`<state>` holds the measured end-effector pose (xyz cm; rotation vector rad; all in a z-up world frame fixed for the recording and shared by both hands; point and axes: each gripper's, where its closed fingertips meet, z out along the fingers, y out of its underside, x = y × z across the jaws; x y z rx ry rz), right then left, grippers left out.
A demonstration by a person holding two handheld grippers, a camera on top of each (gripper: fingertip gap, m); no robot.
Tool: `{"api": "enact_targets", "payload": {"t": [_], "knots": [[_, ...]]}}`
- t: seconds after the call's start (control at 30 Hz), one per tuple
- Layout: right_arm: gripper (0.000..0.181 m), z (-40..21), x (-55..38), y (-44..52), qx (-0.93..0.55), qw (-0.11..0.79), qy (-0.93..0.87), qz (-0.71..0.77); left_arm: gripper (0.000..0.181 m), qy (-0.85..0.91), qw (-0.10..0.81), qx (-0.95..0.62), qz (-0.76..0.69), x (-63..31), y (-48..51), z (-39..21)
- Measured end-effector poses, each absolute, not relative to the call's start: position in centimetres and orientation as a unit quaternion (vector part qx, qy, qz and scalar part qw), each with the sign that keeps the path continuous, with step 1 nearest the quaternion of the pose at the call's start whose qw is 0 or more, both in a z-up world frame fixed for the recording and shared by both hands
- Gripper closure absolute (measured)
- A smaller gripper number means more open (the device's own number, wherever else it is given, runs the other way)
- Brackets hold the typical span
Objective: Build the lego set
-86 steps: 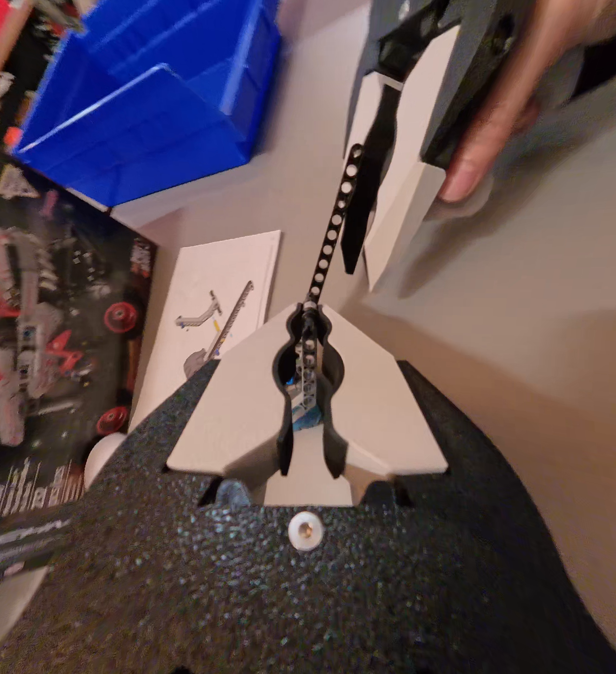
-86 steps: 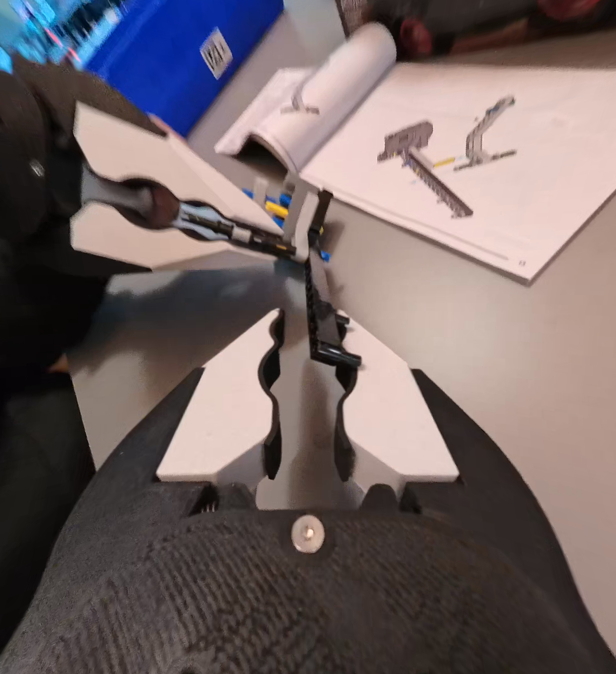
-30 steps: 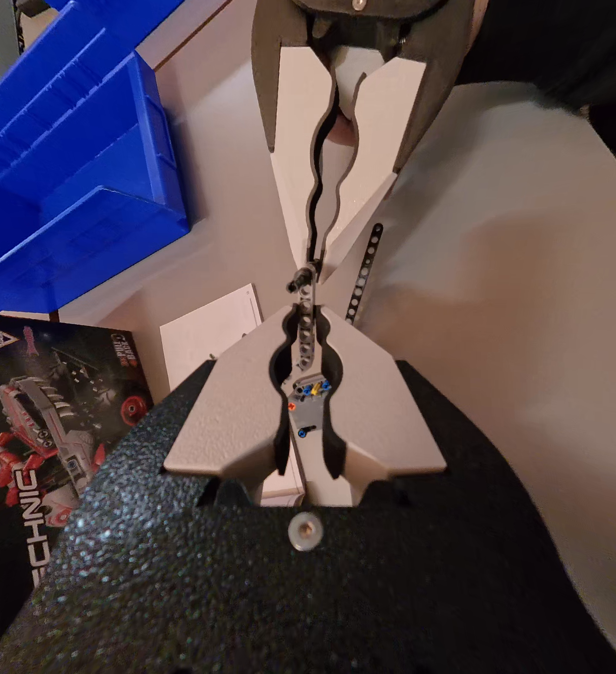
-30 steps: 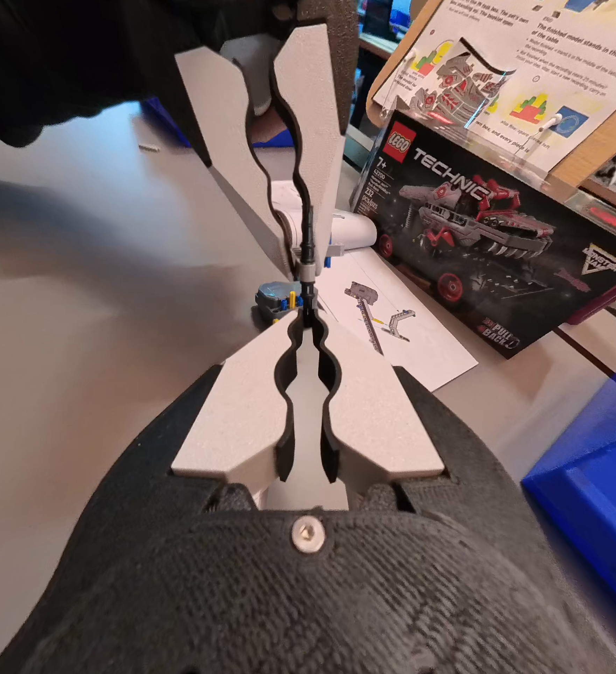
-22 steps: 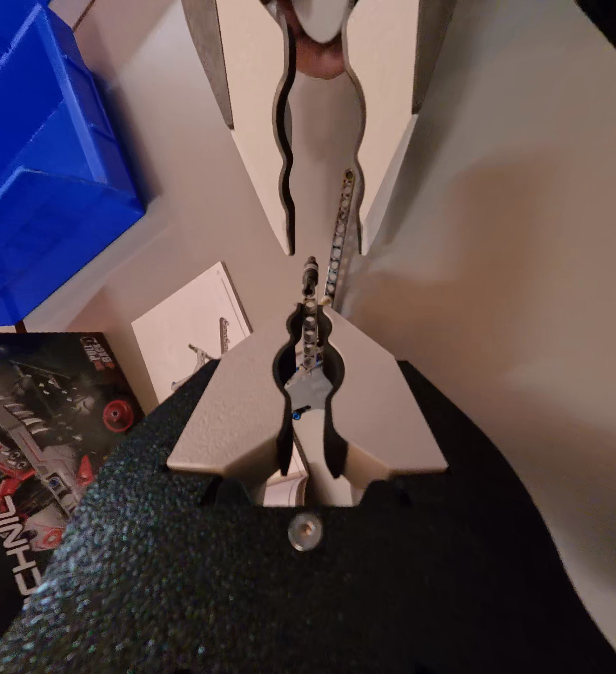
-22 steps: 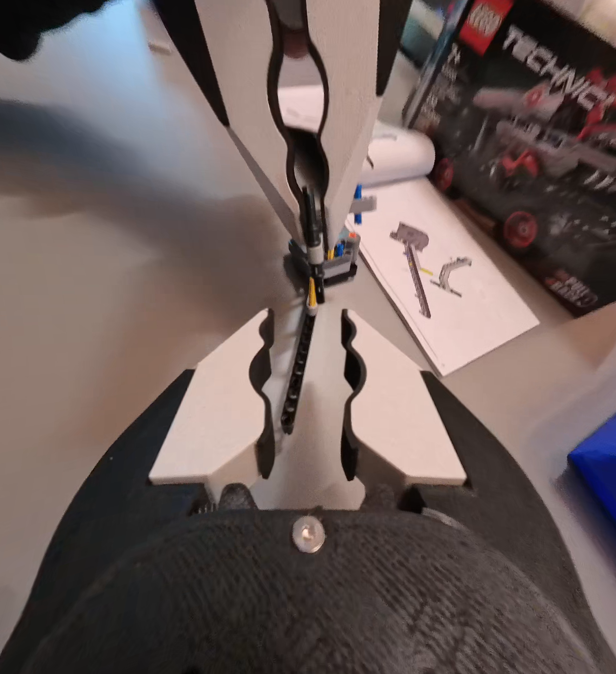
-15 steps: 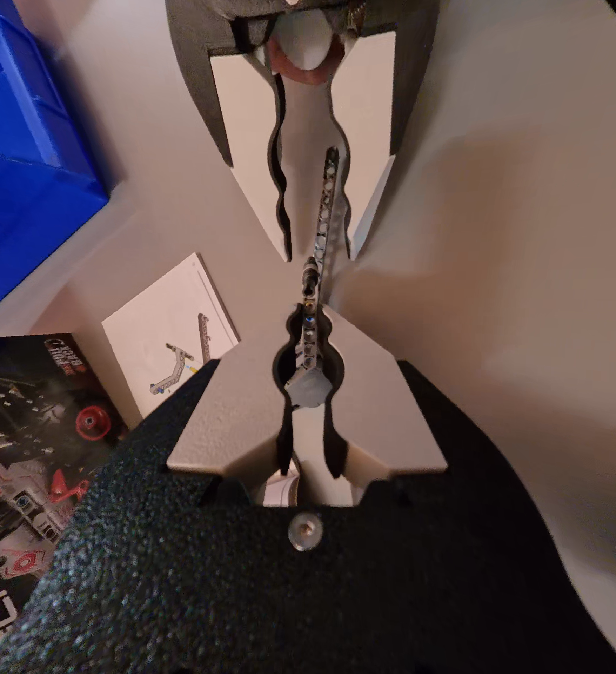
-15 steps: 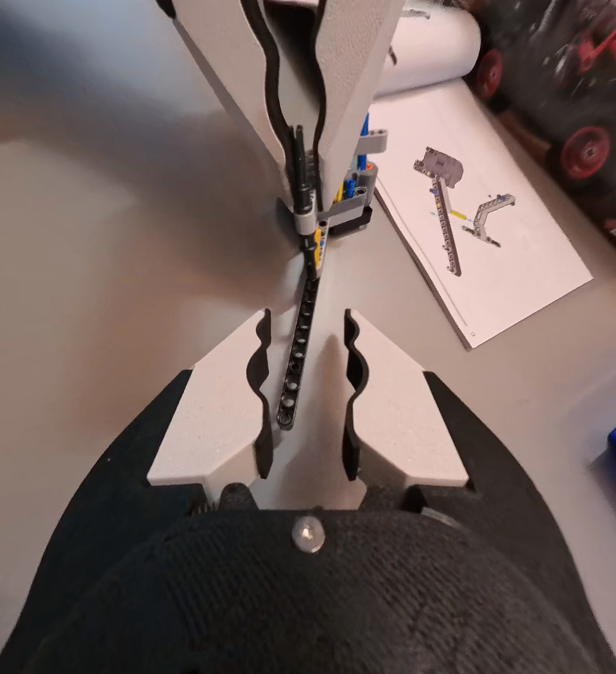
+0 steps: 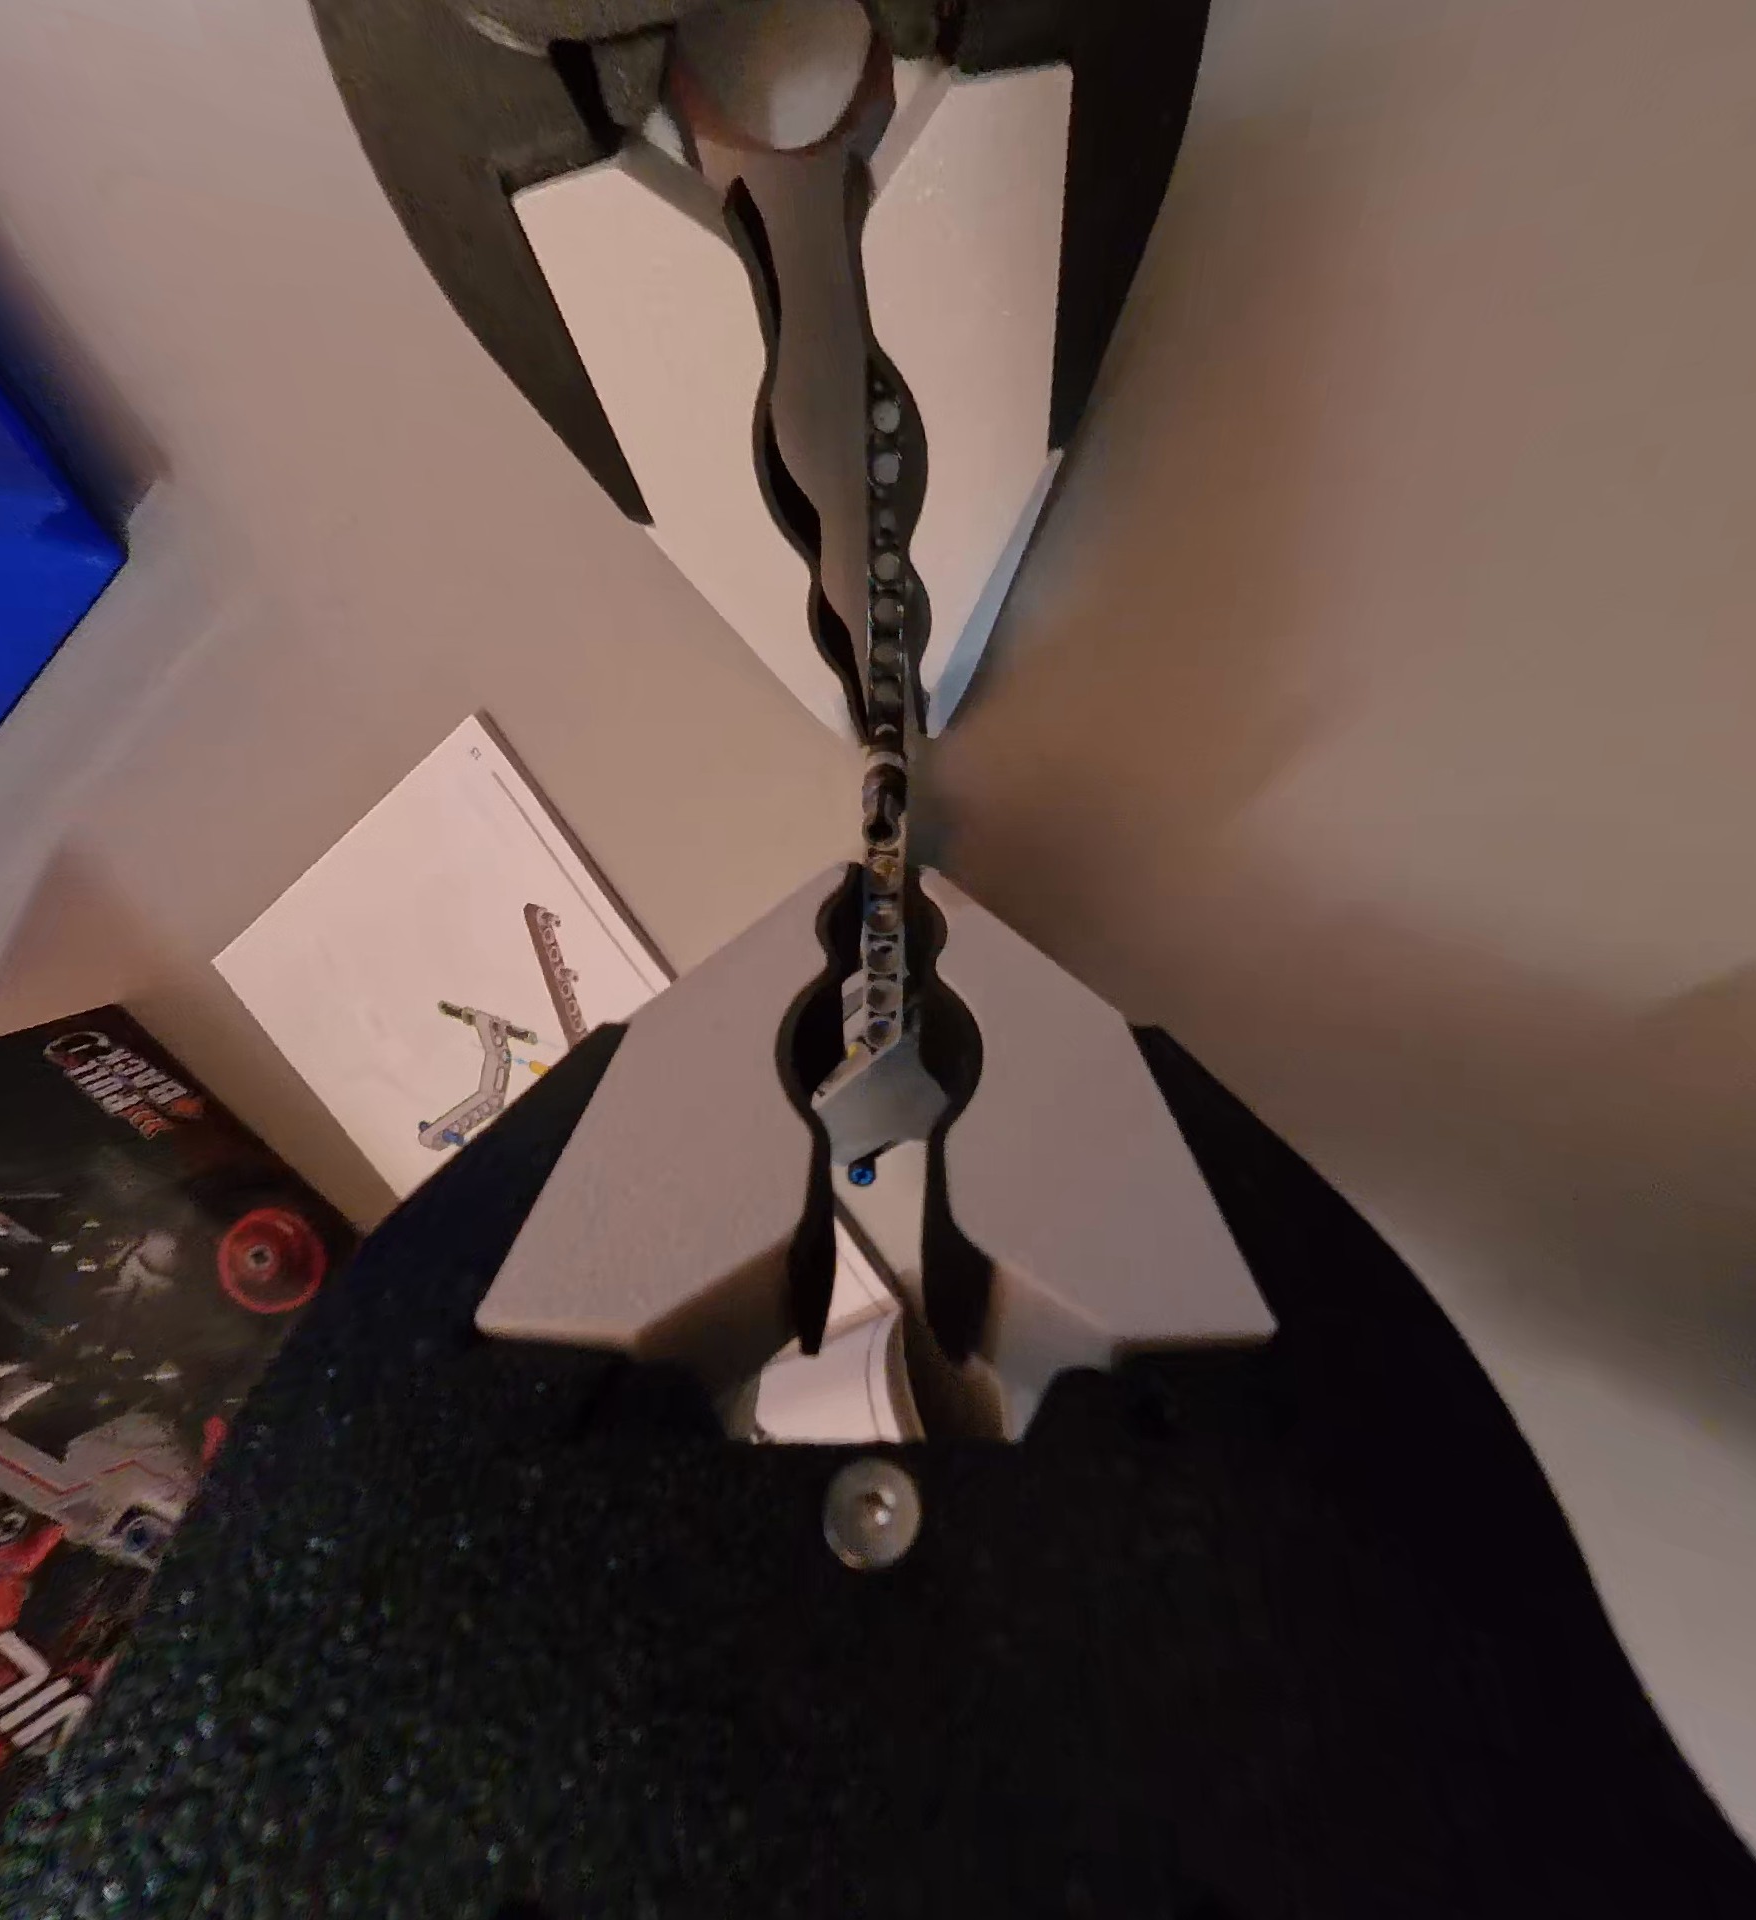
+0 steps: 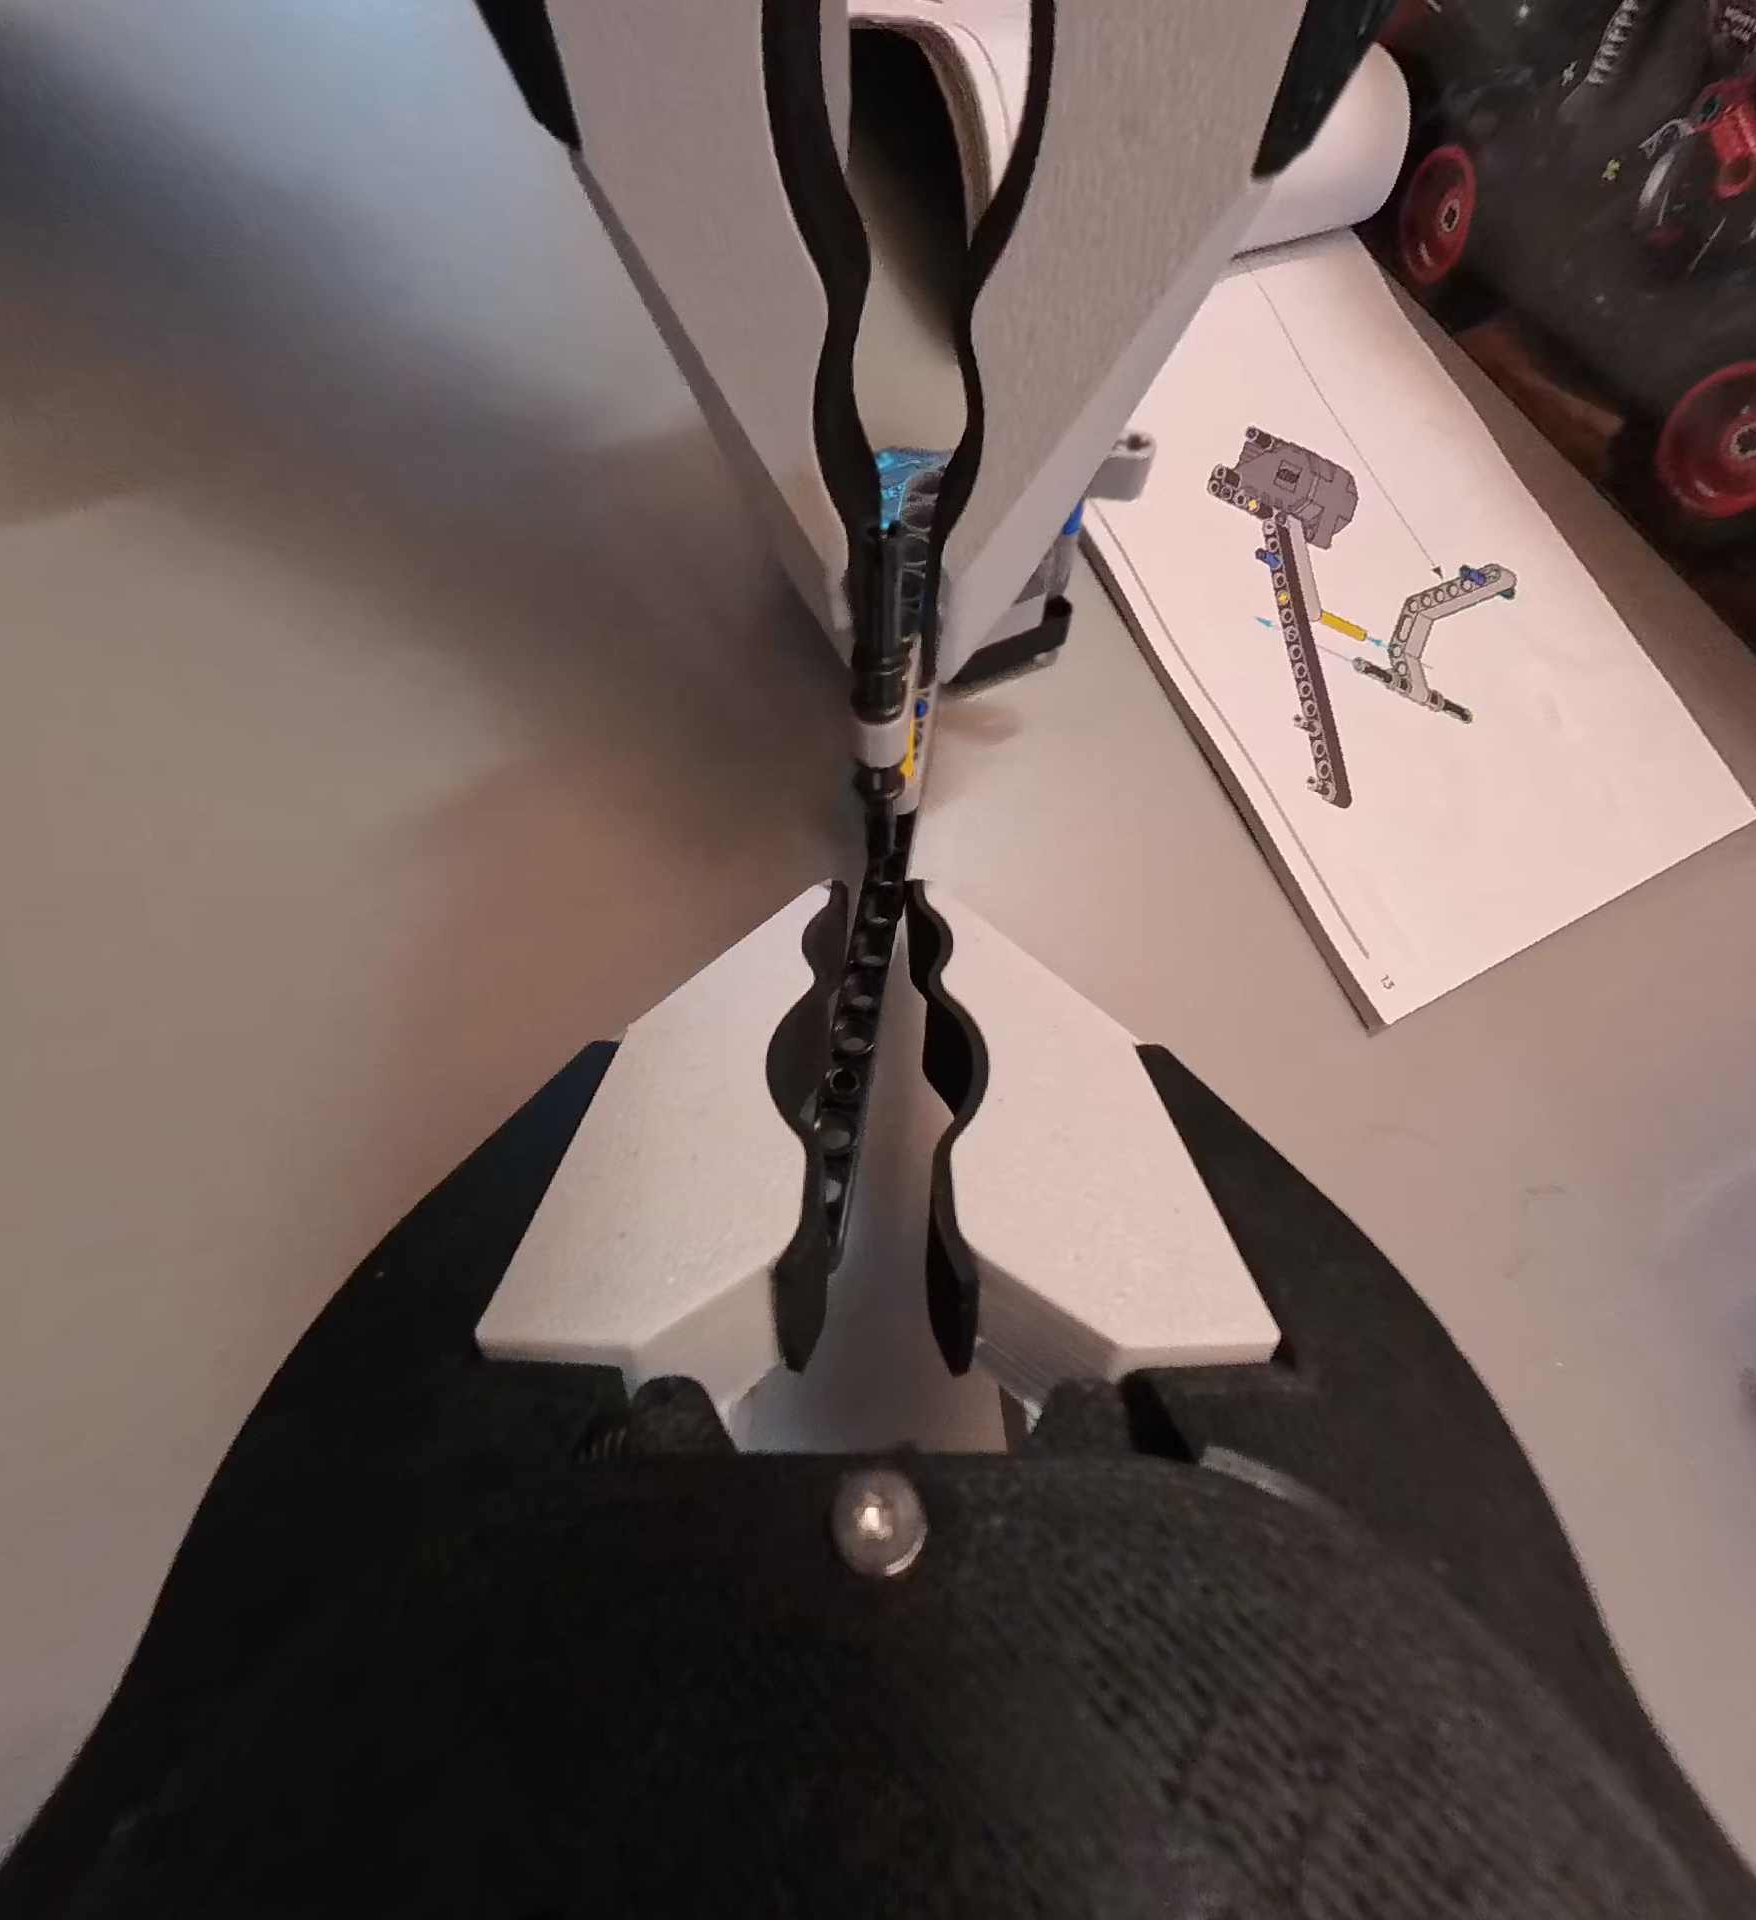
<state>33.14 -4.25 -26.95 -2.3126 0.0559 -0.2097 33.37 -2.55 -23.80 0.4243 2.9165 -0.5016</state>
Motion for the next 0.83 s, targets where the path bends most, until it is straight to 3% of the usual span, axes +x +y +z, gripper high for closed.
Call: {"api": "enact_targets", "payload": {"t": [0.83], "knots": [[0.177, -27.0, 33.3, -4.5, -0.913, 0.4, 0.025, -0.081, 0.177, 0.983, 0.093, 0.089, -0.128, 33.4, -2.8, -24.9]]}}
